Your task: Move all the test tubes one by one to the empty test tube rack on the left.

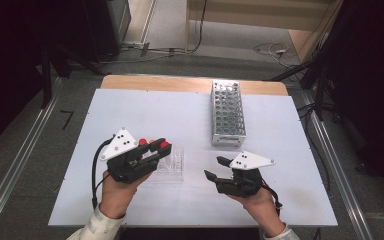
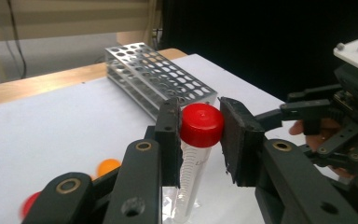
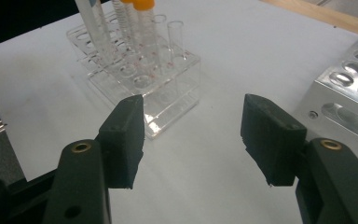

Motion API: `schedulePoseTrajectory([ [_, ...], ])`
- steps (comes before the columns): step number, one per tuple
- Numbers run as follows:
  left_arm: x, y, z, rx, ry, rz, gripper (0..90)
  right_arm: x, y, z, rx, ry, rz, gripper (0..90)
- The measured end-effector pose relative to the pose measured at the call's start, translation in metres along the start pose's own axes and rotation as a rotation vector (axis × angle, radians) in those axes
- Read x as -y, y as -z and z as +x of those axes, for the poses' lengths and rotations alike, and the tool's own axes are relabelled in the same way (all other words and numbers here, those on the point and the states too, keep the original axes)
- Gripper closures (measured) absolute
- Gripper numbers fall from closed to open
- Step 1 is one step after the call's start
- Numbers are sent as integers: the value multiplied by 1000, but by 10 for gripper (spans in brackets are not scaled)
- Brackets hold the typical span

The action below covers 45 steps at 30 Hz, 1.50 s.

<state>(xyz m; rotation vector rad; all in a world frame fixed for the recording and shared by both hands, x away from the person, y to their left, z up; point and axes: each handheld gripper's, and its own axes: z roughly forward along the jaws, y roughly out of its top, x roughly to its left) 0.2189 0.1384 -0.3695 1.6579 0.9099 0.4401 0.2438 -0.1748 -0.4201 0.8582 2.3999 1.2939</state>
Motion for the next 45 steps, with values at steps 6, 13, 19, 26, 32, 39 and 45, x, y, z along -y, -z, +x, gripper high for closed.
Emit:
schedulePoseTrajectory([
  [6, -2, 12, 19, -65, 18, -7, 697, 6, 1, -8, 25, -26, 10, 375],
  [13, 0, 18, 38, -122, 45, 1, 697, 8, 3, -13, 39, -35, 13, 375],
  [19, 1, 23, 50, -192, 49, -3, 697, 9, 3, -15, 45, -42, 13, 375],
  [26, 5, 22, 58, -254, 44, -14, 697, 9, 3, -16, 47, -41, 15, 375],
  [32, 8, 20, 61, -266, 50, -15, 697, 9, 3, -15, 45, -40, 16, 375],
  [39, 11, 17, 61, -271, 49, -16, 697, 9, 3, -14, 44, -34, 12, 376],
  [45, 13, 15, 62, -279, 52, -10, 697, 9, 4, -14, 42, -37, 8, 376],
])
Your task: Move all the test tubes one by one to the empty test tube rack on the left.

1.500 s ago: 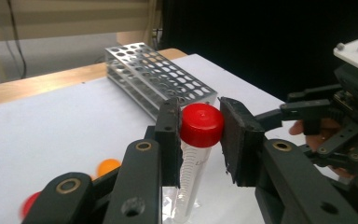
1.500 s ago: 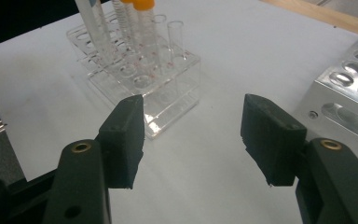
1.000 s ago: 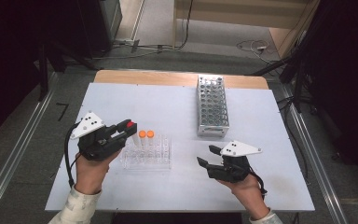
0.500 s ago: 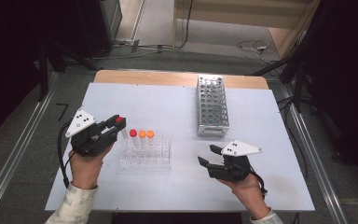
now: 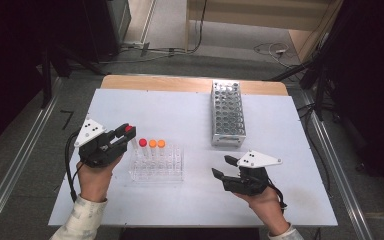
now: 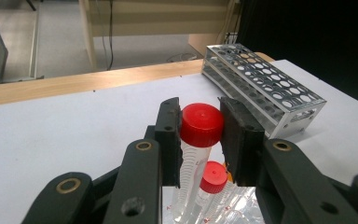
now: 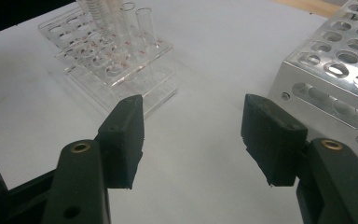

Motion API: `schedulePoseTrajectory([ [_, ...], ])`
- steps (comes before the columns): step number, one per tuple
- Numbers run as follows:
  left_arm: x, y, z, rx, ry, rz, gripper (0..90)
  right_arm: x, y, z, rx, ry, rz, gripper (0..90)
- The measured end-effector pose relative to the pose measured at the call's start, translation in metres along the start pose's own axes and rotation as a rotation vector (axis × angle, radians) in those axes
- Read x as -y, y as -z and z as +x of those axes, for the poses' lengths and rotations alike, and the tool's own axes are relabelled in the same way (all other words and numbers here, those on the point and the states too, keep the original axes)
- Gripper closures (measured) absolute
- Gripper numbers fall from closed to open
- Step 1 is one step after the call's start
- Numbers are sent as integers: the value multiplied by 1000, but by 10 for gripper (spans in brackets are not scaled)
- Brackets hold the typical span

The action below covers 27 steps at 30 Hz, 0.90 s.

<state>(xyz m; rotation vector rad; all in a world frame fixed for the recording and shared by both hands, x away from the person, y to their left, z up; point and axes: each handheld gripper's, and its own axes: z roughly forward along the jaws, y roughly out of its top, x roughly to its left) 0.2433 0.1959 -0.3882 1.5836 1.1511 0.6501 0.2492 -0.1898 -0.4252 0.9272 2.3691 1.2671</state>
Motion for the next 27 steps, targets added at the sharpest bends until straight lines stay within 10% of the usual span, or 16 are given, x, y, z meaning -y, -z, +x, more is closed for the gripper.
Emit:
schedulePoseTrajectory([
  [27, 19, -12, -3, -21, -12, 73, 693, 1, -1, 1, 7, 9, 8, 376],
])
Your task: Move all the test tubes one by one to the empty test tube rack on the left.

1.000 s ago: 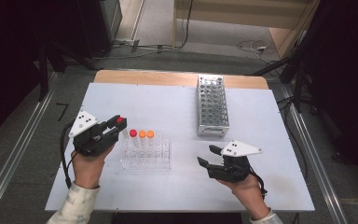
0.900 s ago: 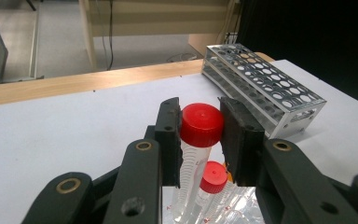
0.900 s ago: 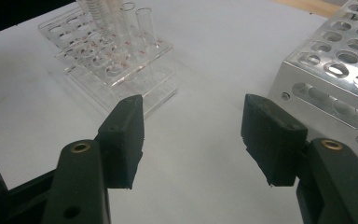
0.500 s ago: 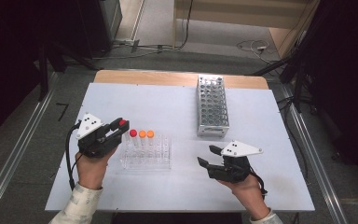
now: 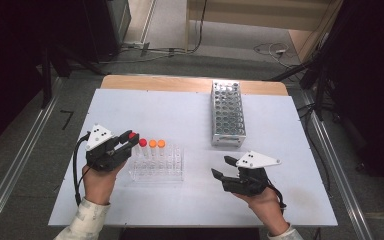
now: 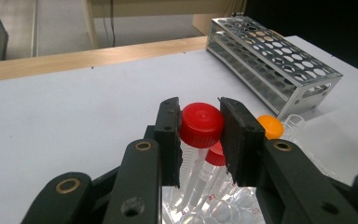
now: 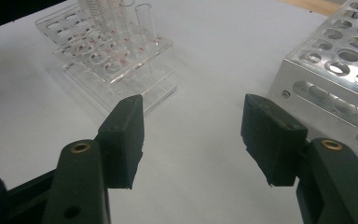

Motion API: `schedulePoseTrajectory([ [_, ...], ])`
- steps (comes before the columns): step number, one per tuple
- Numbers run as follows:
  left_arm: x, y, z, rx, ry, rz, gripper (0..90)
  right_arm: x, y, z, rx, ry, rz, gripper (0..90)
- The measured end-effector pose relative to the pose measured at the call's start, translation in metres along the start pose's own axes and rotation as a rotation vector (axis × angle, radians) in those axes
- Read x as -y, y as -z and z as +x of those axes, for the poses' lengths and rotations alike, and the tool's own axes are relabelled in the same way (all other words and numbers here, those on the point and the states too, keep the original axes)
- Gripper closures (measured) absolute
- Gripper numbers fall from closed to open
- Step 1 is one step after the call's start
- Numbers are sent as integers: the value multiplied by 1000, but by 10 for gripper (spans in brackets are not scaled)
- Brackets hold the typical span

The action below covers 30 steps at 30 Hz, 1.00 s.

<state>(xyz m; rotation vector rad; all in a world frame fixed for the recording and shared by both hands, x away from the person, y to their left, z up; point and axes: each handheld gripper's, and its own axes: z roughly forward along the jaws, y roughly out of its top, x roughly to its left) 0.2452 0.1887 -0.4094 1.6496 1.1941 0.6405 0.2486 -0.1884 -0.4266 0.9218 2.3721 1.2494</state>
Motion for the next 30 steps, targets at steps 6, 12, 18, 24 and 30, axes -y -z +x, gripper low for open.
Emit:
schedulePoseTrajectory([
  [6, 5, -2, 1, -4, 6, 7, 693, 0, 0, 0, 0, 0, 0, 376],
  [12, 8, -4, 3, 1, 20, 17, 692, 0, 0, 0, 2, -1, 0, 376],
  [18, 9, -3, 4, 6, 23, 18, 685, 0, 0, 0, 0, 2, 1, 376],
  [24, 10, -4, 3, 11, 31, 17, 664, 0, 0, 0, 1, 1, 0, 376],
  [30, 9, -2, 3, 13, 31, 10, 660, 0, 0, 0, 1, -3, 1, 376],
])
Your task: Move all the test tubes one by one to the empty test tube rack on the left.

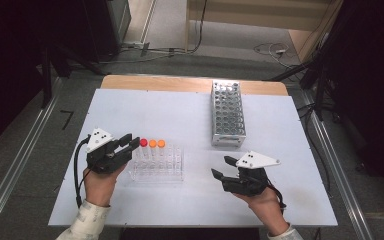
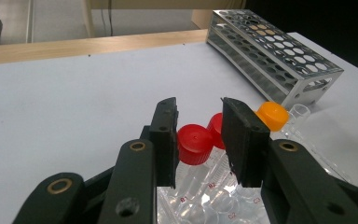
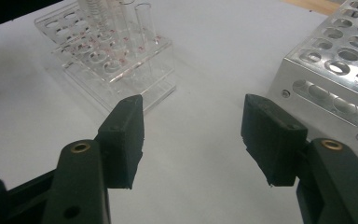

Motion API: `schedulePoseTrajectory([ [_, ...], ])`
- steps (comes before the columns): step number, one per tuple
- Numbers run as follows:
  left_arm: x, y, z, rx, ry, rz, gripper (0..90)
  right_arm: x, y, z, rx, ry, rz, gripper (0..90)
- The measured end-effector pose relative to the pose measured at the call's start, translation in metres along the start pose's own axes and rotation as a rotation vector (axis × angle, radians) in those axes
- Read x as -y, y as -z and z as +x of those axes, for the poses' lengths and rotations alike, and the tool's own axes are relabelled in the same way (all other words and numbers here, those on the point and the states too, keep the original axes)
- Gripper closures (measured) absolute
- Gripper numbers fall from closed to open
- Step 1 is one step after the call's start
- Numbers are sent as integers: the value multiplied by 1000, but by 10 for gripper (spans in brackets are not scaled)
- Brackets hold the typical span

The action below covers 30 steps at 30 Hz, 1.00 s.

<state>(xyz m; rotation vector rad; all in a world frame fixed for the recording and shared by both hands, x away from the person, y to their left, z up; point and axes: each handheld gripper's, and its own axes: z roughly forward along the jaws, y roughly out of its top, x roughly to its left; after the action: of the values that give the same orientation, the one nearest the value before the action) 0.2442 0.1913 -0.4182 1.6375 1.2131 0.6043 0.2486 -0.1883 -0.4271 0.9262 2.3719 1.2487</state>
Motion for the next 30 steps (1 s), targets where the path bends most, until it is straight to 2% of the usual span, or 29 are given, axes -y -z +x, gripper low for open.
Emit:
schedulePoseTrajectory([
  [7, -1, 1, -1, 4, 1, -8, 638, 0, 0, 0, 1, 3, -1, 375],
  [23, -4, 5, 1, 16, 49, -28, 419, 0, 2, -5, 16, -10, -7, 369],
  [26, -5, 6, 1, 4, 47, -29, 385, 0, 2, -5, 18, -11, -9, 366],
  [30, -4, 7, 3, -17, 51, -14, 289, 1, 2, -8, 25, -16, -11, 362],
])
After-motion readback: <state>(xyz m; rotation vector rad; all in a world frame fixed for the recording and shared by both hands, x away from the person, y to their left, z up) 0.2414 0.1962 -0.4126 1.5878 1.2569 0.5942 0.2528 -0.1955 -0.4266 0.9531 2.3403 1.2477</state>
